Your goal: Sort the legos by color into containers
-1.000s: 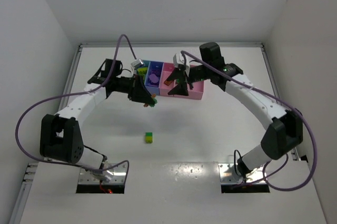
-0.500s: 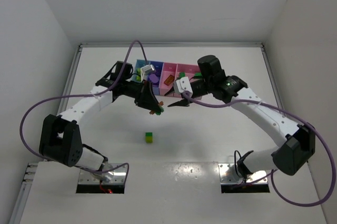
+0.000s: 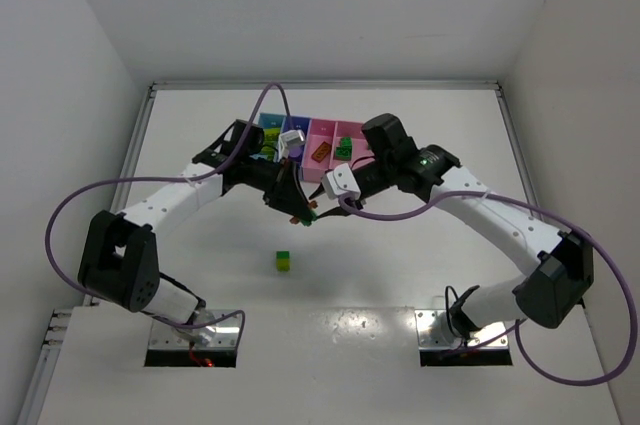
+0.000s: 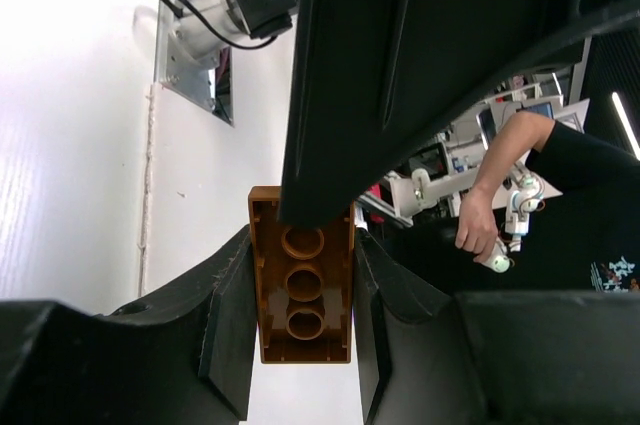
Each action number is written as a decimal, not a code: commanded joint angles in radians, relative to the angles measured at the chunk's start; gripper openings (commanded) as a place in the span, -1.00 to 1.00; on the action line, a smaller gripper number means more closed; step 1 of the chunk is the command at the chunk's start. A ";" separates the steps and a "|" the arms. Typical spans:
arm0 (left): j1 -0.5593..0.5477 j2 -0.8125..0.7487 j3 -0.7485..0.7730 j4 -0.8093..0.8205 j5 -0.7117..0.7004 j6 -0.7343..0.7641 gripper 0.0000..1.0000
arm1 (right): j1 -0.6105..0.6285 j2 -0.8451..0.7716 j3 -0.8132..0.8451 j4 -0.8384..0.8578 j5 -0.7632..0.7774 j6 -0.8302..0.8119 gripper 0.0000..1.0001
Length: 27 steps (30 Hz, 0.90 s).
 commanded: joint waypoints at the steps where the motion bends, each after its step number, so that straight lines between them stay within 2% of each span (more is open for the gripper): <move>1: -0.030 0.000 0.021 0.017 0.158 -0.003 -0.90 | 0.009 0.020 0.056 -0.024 -0.032 -0.065 -0.16; 15: -0.058 0.019 0.003 0.063 0.158 -0.021 -0.90 | 0.028 0.011 0.065 -0.051 -0.032 -0.124 -0.38; 27: -0.076 0.019 -0.016 0.090 0.158 -0.042 -0.90 | 0.028 -0.027 0.047 -0.137 -0.005 -0.263 -0.38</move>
